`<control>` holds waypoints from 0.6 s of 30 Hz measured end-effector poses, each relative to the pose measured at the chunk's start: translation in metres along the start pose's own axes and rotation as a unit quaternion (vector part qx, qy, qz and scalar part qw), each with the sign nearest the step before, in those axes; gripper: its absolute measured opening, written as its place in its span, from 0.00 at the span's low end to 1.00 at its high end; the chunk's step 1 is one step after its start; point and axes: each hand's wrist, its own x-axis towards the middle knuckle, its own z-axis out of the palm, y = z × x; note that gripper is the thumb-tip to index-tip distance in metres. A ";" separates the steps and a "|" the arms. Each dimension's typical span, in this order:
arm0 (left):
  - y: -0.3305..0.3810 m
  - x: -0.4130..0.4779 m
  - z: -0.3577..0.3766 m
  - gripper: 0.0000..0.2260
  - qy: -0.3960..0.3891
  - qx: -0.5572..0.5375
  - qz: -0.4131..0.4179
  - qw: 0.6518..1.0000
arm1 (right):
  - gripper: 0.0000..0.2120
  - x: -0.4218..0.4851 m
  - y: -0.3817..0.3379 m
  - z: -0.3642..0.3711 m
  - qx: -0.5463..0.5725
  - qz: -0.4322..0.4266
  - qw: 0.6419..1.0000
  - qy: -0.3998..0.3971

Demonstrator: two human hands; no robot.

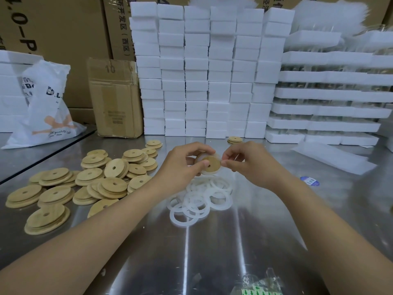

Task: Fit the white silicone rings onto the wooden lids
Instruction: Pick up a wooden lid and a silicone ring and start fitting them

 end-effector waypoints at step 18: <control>0.005 -0.002 0.003 0.11 0.065 -0.227 -0.136 0.962 | 0.07 0.000 -0.004 0.006 0.073 0.013 0.997 -0.002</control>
